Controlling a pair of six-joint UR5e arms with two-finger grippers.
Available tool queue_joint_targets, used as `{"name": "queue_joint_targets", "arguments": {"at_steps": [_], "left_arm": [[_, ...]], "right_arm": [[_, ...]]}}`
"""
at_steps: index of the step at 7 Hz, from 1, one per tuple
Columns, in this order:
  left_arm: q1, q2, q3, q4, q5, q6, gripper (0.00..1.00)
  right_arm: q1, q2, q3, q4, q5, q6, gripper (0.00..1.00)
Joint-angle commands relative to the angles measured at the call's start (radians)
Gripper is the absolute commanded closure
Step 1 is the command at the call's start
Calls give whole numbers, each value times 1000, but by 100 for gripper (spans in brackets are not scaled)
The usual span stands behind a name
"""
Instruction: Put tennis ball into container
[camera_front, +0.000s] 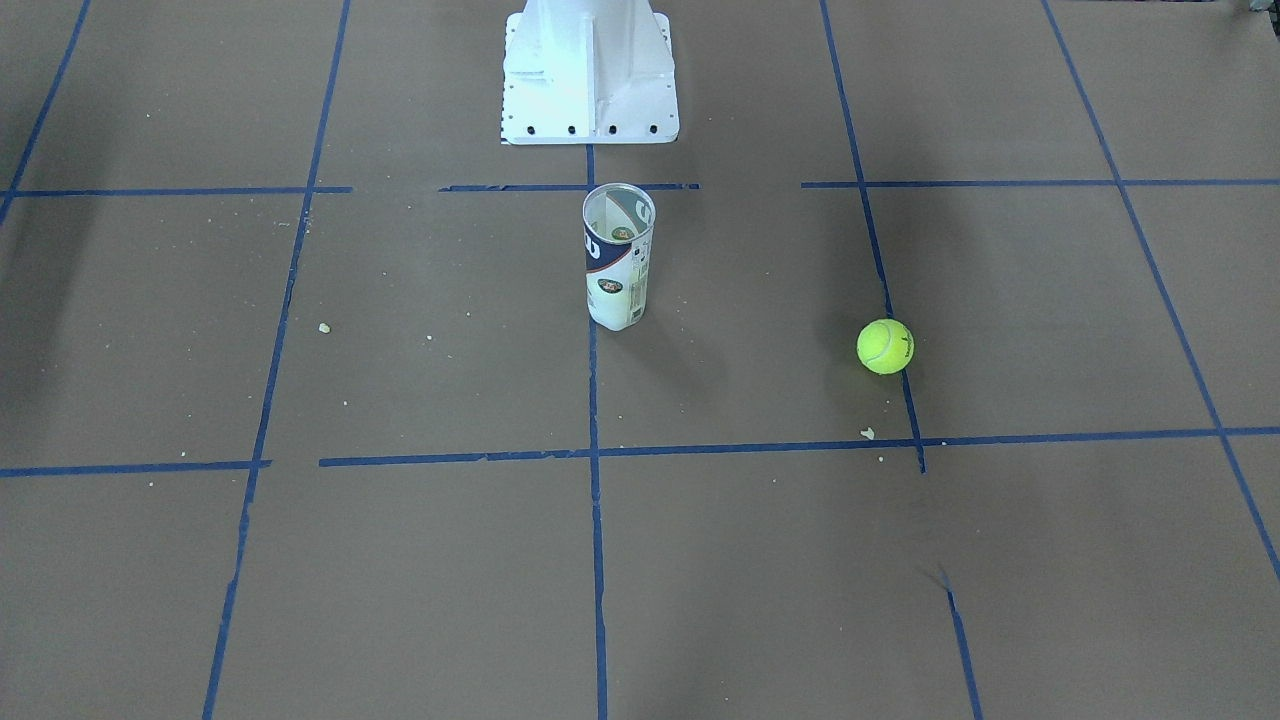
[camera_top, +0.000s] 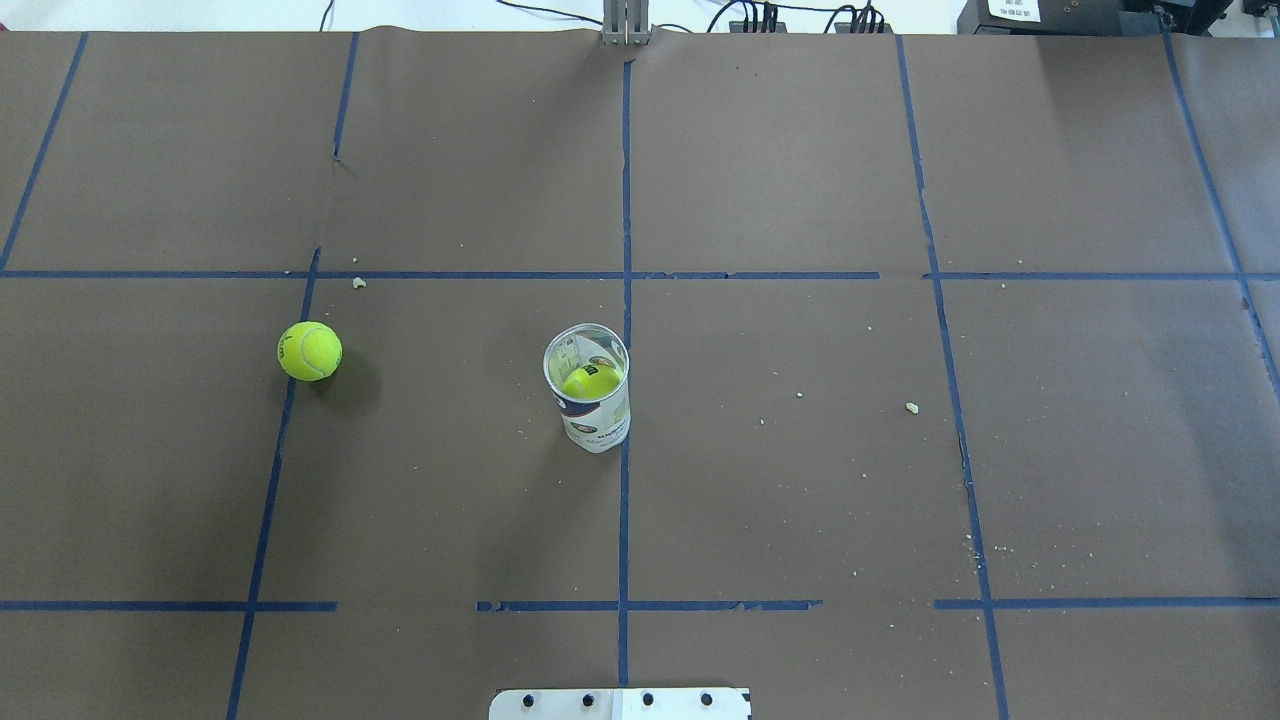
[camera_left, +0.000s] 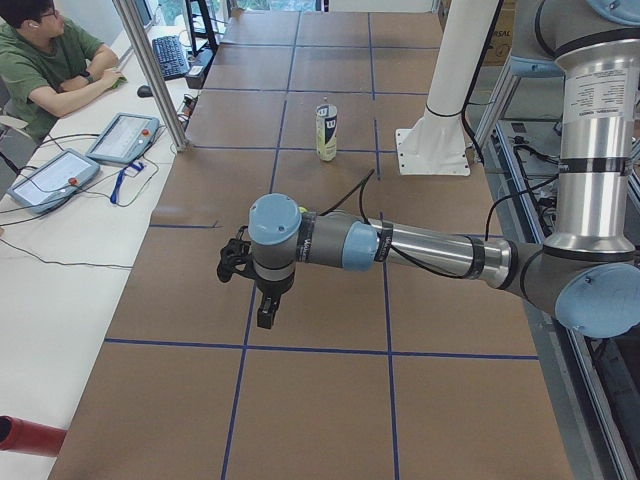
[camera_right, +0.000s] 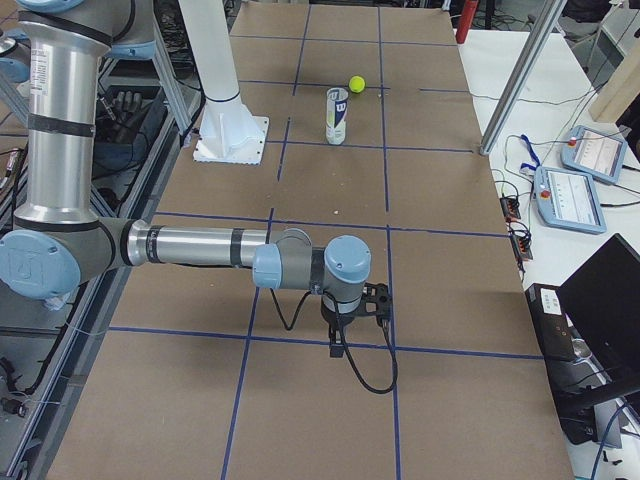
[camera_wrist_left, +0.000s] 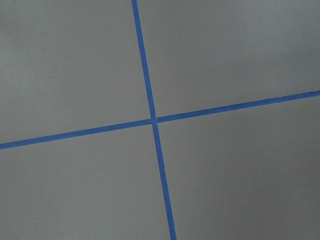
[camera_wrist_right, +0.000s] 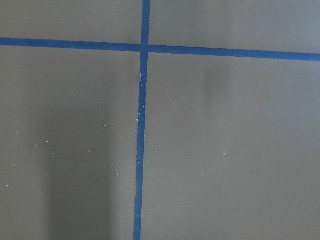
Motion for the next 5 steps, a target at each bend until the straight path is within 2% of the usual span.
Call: {"name": "queue_joint_targets", "arguments": {"at_steps": [1,4,5], "left_arm": [[0,11,-7,-3,2,7,0],[2,-6,-13,-3,1,-5,0],[3,-50,23,-10,1,-4,0]], "right_arm": [[0,0,0,0,0,0,0],[0,0,0,0,0,0,0],[0,0,0,0,0,0,0]]}}
